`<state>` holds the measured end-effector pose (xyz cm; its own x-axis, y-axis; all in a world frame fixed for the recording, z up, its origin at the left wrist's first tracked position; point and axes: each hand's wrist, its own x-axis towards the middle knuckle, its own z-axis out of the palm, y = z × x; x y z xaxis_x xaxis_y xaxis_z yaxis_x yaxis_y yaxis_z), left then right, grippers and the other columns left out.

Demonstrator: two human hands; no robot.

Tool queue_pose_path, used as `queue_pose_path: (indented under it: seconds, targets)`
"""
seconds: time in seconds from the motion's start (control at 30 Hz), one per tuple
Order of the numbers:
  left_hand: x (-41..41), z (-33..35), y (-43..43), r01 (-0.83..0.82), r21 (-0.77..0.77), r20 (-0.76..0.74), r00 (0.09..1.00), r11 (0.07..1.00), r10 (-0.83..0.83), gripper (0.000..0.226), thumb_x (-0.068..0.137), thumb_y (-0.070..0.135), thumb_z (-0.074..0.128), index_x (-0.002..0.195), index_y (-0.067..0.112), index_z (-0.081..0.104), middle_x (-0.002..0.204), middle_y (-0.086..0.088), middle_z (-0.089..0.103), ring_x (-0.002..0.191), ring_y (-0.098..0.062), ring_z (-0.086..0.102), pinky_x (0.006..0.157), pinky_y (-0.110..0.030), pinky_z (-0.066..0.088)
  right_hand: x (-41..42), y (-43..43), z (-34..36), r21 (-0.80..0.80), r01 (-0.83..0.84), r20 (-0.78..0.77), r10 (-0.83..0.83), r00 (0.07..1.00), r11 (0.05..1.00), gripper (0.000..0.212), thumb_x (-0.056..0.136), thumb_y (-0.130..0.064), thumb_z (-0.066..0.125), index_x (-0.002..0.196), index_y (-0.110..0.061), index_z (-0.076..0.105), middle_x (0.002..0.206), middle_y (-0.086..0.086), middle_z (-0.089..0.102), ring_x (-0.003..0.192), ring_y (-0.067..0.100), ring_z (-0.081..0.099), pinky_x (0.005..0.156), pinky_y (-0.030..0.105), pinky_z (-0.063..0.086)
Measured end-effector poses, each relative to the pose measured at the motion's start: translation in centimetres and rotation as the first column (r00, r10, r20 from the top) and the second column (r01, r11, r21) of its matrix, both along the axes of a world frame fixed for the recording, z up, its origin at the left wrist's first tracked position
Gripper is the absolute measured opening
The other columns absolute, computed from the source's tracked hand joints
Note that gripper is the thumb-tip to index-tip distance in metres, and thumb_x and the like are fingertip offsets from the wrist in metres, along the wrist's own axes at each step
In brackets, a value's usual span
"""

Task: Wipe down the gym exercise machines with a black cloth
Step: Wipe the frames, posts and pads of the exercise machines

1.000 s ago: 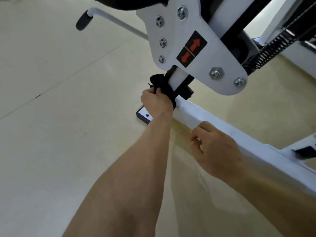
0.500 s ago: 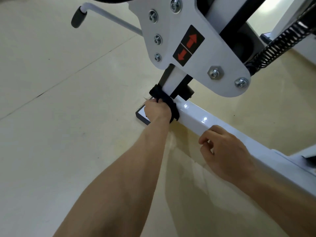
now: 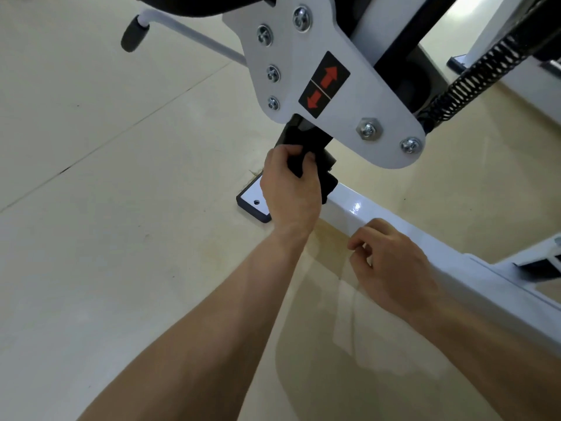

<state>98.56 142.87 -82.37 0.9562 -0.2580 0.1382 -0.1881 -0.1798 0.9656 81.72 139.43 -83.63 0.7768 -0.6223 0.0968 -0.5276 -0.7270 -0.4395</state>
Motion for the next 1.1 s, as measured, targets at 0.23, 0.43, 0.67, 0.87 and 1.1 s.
queue_pose_path:
  seconds: [0.23,0.43,0.67,0.87,1.1]
  targets:
    - [-2.1,-2.9,2.5,0.139,0.191,-0.008,0.99,0.972,-0.14,0.013,0.094,0.028,0.063,0.103,0.02,0.069,0.102,0.009,0.068,0.094,-0.005,0.06,0.083,-0.015,0.043,-2.2,0.0,-0.6,0.021,0.108,0.039,-0.109,0.993,0.994,0.028,0.085,-0.01,0.058,0.11,-0.02,0.066,0.107,-0.007,0.059,0.089,0.016,0.062,0.07,0.031,0.051]
    - [-3.6,-5.1,-0.9,0.368,0.417,0.317,0.798,0.831,-0.512,0.032,0.097,0.016,0.057,0.129,0.008,0.061,0.138,-0.005,0.056,0.125,-0.017,0.051,0.1,-0.012,0.035,-3.5,-0.3,-1.8,-0.011,0.228,-0.002,-0.228,0.974,0.974,0.053,0.088,-0.015,0.057,0.14,-0.013,0.048,0.132,0.003,0.048,0.117,0.024,0.049,0.094,0.042,0.046]
    - [-1.5,-9.1,-2.1,0.118,0.718,0.399,0.738,0.686,-0.544,0.045,0.105,0.026,0.037,0.149,0.012,0.039,0.15,-0.011,0.046,0.143,-0.029,0.035,0.118,-0.045,0.027,-3.5,-1.6,-2.1,-0.026,0.237,0.002,-0.237,0.971,0.971,0.048,0.089,-0.015,0.056,0.137,-0.015,0.049,0.133,0.002,0.048,0.113,0.022,0.046,0.094,0.035,0.038]
    - [-5.1,-9.2,-2.8,0.225,0.685,0.369,0.712,0.693,-0.597,0.046,0.103,0.024,0.04,0.147,0.009,0.043,0.155,-0.012,0.04,0.148,-0.032,0.028,0.119,-0.044,0.027,-4.6,-3.3,-2.5,-0.06,0.213,0.021,-0.212,0.977,0.975,0.039,0.089,-0.014,0.057,0.128,-0.014,0.057,0.129,0.005,0.053,0.111,0.028,0.052,0.088,0.039,0.043]
    - [-4.0,-8.8,-0.6,0.316,0.779,0.374,0.459,0.542,-0.806,0.049,0.101,0.023,0.042,0.15,0.017,0.042,0.159,-0.006,0.036,0.148,-0.027,0.031,0.119,-0.044,0.028,-4.7,-4.0,-2.8,-0.125,0.29,0.03,-0.289,0.957,0.949,0.064,0.081,-0.019,0.043,0.145,-0.007,0.043,0.143,0.013,0.048,0.125,0.032,0.044,0.104,0.047,0.038]
